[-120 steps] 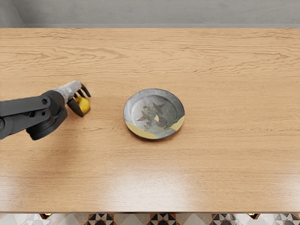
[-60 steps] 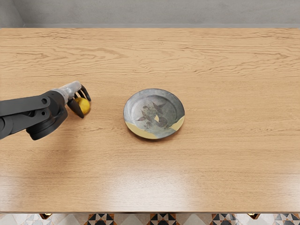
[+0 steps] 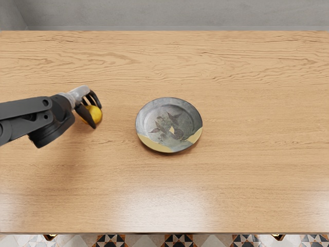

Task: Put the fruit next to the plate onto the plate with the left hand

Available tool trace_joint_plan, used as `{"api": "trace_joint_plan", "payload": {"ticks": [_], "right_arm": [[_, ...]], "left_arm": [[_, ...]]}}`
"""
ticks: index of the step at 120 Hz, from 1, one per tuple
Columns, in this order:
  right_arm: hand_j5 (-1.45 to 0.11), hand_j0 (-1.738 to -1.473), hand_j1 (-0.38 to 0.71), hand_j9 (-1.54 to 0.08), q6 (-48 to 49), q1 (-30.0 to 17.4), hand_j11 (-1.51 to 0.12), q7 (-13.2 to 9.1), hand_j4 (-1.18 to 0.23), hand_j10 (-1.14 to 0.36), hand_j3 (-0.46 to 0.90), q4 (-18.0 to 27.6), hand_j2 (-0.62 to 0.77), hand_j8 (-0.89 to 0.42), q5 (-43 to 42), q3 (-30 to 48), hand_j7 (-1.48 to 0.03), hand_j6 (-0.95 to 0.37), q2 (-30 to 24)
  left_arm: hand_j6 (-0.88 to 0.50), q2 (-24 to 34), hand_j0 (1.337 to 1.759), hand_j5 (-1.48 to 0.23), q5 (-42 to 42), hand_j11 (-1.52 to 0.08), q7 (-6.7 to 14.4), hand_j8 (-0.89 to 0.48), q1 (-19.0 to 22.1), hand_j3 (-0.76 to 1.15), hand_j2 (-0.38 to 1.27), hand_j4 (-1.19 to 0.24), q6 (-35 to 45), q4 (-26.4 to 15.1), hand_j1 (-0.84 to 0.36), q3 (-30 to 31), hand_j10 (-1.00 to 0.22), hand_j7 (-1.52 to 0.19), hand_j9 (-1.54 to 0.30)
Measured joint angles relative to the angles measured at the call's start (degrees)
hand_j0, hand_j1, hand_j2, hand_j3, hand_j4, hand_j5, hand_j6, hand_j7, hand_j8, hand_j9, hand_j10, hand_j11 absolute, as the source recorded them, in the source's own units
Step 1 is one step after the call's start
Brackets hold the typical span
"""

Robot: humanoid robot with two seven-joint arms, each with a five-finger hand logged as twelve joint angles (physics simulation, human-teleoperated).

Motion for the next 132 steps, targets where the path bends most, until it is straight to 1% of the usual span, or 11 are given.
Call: {"api": "trace_joint_plan", "payload": {"ticks": [7,20,39,72,84,90,98,101,114,123,132], "right_arm": [[-0.03,-1.658,-0.32,-0.03,0.0,0.0,-0.03,0.0,-0.02,-0.02,0.0,0.0,0.0,-0.02,0.0,0.0,-0.03,-0.02,0.0],[-0.03,-1.658,-0.32,-0.03,0.0,0.0,-0.03,0.0,-0.02,-0.02,0.0,0.0,0.0,-0.02,0.0,0.0,-0.03,-0.02,0.0],[-0.03,-1.658,-0.32,-0.03,-0.01,0.0,-0.03,0.0,-0.02,-0.02,0.0,0.0,0.0,-0.02,0.0,0.0,-0.03,-0.02,0.0],[-0.03,-1.658,-0.32,-0.03,-0.01,0.0,-0.03,0.0,-0.02,-0.02,0.0,0.0,0.0,-0.02,0.0,0.02,-0.03,-0.02,0.0],[-0.03,-1.658,-0.32,-0.03,-0.01,0.0,-0.03,0.01,-0.02,-0.02,0.0,0.0,0.0,-0.02,0.0,-0.01,-0.03,-0.02,0.0],[-0.03,-1.658,-0.32,-0.03,-0.02,0.0,-0.03,0.0,-0.02,-0.02,0.0,0.0,0.0,-0.02,0.0,-0.02,-0.03,-0.02,0.0],[-0.03,-1.658,-0.32,-0.03,-0.02,0.0,-0.03,0.01,-0.02,-0.02,0.0,0.0,0.0,-0.02,0.0,-0.03,-0.03,-0.02,0.0],[-0.03,-1.658,-0.32,-0.03,-0.02,0.0,-0.03,0.01,-0.02,-0.02,0.0,0.0,0.0,-0.02,0.0,-0.02,-0.03,-0.02,0.0],[-0.03,-1.658,-0.32,-0.03,-0.03,0.0,-0.03,0.0,-0.02,-0.02,0.0,0.0,0.0,-0.02,0.0,-0.03,-0.03,-0.02,0.0],[-0.03,-1.658,-0.32,-0.03,-0.03,0.0,-0.03,0.01,-0.02,-0.02,0.0,0.0,0.0,-0.02,0.0,0.0,-0.03,-0.02,0.0],[-0.03,-1.658,-0.32,-0.03,-0.01,0.0,-0.03,0.0,-0.02,-0.02,0.0,0.0,0.0,-0.02,0.0,-0.01,-0.03,-0.02,0.0]], "left_arm": [[-0.45,-0.06,1.655,-0.93,-1.76,-0.92,0.01,-0.42,-0.37,0.0,0.48,-0.68,-0.16,0.0,-0.24,-2.0,-0.64,-0.91,-0.92],[-0.45,-0.34,1.655,-0.93,-4.17,-0.91,0.01,-0.42,-1.1,0.0,0.52,-0.67,-0.35,-0.05,-0.26,-4.58,-0.65,-0.91,-0.91],[-0.45,-2.21,1.656,-0.93,-6.4,-0.9,0.03,-0.42,-1.19,0.0,0.52,-0.67,-1.55,-0.4,-0.26,-8.29,-0.65,-0.9,-0.9],[-0.41,-9.68,1.657,-0.95,-7.37,-0.9,-0.01,-0.41,-1.19,0.0,0.7,-0.65,-1.99,-0.78,-0.36,-10.03,-0.63,-0.9,-0.9],[-0.43,-12.23,1.657,-0.95,-7.36,-0.91,0.0,-0.41,-1.11,0.0,0.78,-0.65,-1.99,-0.8,-0.39,-10.02,-0.62,-0.91,-0.9],[-0.42,-12.86,1.657,-0.96,-7.43,-0.91,0.0,-0.4,-1.1,0.0,0.84,-0.65,-2.01,-0.81,-0.42,-9.89,-0.62,-0.91,-0.91],[-0.44,-12.94,1.656,-0.96,-7.33,-0.91,0.01,-0.42,-1.11,0.0,0.87,-0.65,-2.01,-0.77,-0.43,-9.77,-0.63,-0.91,-0.91],[-0.45,-13.11,1.656,-0.93,-7.22,-0.88,0.02,-0.44,-1.15,0.0,0.8,-0.64,-1.97,-0.73,-0.4,-9.72,-0.63,-0.88,-0.88],[-0.36,-13.53,1.657,-0.68,-6.99,-0.65,0.01,-0.36,-1.64,0.0,0.49,-0.48,-1.9,-0.64,-0.21,-9.58,-0.47,-0.65,-0.65],[-0.29,-13.53,1.657,-0.52,-6.95,-0.5,0.01,-0.29,-2.6,0.0,0.35,-0.37,-1.92,-0.62,-0.08,-9.55,-0.37,-0.5,-0.5],[-0.23,-13.19,1.658,-0.4,-7.16,-0.38,0.01,-0.23,-4.1,0.0,0.25,-0.29,-2.59,-0.65,0.01,-9.66,-0.28,-0.38,-0.38]]}}
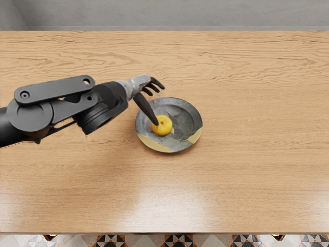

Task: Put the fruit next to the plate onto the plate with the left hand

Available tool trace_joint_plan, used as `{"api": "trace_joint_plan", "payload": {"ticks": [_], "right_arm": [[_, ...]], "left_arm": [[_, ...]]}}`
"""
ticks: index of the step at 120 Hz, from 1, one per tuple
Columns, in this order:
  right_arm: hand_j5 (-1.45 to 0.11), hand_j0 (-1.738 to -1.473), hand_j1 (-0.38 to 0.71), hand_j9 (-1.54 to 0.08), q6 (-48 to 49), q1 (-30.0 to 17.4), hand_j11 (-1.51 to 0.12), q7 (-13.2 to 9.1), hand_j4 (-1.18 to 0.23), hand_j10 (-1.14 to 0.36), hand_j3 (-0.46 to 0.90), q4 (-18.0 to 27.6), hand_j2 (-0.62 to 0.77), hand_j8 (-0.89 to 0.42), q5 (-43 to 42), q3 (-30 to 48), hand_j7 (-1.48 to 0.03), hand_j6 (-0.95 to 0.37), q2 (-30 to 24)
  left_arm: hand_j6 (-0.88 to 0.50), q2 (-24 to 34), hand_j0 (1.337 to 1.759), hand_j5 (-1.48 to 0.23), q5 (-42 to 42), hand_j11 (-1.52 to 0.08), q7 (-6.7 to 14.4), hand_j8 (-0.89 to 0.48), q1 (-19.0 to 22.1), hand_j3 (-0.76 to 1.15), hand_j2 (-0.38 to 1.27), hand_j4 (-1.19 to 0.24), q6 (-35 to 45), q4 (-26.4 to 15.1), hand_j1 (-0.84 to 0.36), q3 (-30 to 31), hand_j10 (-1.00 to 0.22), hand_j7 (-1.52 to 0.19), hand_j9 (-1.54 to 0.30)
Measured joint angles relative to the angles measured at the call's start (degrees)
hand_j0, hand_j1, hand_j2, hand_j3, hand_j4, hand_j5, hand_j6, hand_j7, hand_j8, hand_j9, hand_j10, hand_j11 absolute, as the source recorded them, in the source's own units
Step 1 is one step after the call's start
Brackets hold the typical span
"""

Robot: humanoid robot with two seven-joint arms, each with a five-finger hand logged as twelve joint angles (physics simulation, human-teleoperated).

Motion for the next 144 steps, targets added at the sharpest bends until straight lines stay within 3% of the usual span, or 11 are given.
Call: {"api": "trace_joint_plan", "payload": {"ticks": [12,33,40,47,57,71,84,110,144], "right_arm": [[-0.03,-1.658,-0.32,-0.03,-0.01,0.0,-0.03,0.0,-0.02,-0.02,0.0,0.0,0.0,-0.02,0.0,-0.02,-0.03,-0.02,0.0],[-0.03,-1.658,-0.32,-0.03,-0.01,0.0,-0.03,0.0,-0.02,-0.02,0.0,0.0,0.0,-0.02,0.0,-0.03,-0.03,-0.02,0.0],[-0.03,-1.658,-0.32,-0.03,-0.02,0.0,-0.03,0.0,-0.02,-0.02,0.0,0.0,0.0,-0.02,0.0,-0.03,-0.03,-0.02,0.0],[-0.03,-1.658,-0.32,-0.03,-0.02,0.0,-0.03,0.0,-0.02,-0.02,0.0,0.0,0.0,-0.02,0.0,-0.02,-0.03,-0.02,0.0],[-0.03,-1.658,-0.32,-0.03,0.0,0.0,-0.03,0.0,-0.02,-0.02,0.0,0.0,0.0,-0.02,0.0,-0.04,-0.03,-0.02,0.0],[-0.03,-1.658,-0.32,-0.03,0.0,0.0,-0.03,0.01,-0.02,-0.02,0.0,0.0,0.0,-0.02,0.0,-0.05,-0.03,-0.02,0.0],[-0.03,-1.658,-0.32,-0.03,0.03,0.0,-0.03,0.0,-0.02,-0.02,0.0,0.01,0.0,-0.02,0.0,-0.04,-0.03,-0.02,0.0],[-0.03,-1.658,-0.32,-0.03,0.06,0.0,-0.03,0.0,-0.02,-0.02,0.0,0.08,0.0,-0.02,0.0,-0.02,-0.03,-0.02,0.0],[-0.03,-1.658,-0.32,-0.03,0.07,0.0,-0.03,0.01,-0.02,-0.02,0.0,0.09,0.0,-0.02,0.0,-0.04,-0.03,-0.02,0.0]], "left_arm": [[-0.18,3.35,1.658,-0.29,-4.38,-0.28,0.0,-0.18,-0.53,0.0,0.16,-0.21,-9.16,-0.02,0.1,-3.48,-0.21,-0.28,-0.28],[-0.13,14.57,1.658,-0.19,-20.45,-0.19,0.0,-0.13,0.95,0.0,0.08,-0.14,-36.84,-0.01,0.18,-15.13,-0.14,-0.19,-0.19],[-0.12,17.56,1.658,-0.17,-26.74,-0.17,0.0,-0.12,3.32,0.0,0.06,-0.13,-42.57,0.02,0.2,-17.98,-0.13,-0.17,-0.17],[-0.1,19.89,1.658,-0.15,-32.27,-0.15,0.0,-0.1,8.16,0.0,0.05,-0.11,-45.84,0.1,0.22,-21.23,-0.11,-0.15,-0.14],[-0.07,21.6,1.658,-0.1,-38.14,-0.1,0.0,-0.07,12.32,0.0,0.03,-0.08,-48.24,0.35,0.26,-24.03,-0.08,-0.1,-0.1],[-0.05,26.63,1.658,-0.06,-43.21,-0.06,0.0,-0.05,13.61,0.0,0.02,-0.05,-49.57,0.56,0.29,-25.57,-0.05,-0.06,-0.06],[-0.03,31.8,1.658,-0.04,-49.19,-0.04,0.0,-0.03,18.49,0.0,0.01,-0.03,-49.99,0.63,0.31,-25.98,-0.03,-0.04,-0.04],[-0.01,38.89,1.658,-0.02,-52.71,-0.02,0.0,-0.01,22.07,0.0,0.01,-0.02,-50.2,0.95,0.33,-25.88,-0.02,-0.02,-0.02],[-0.01,40.37,1.658,-0.01,-52.63,-0.01,0.0,-0.01,22.0,0.0,0.0,-0.01,-50.24,11.05,0.34,-25.81,-0.01,-0.01,-0.01]]}}
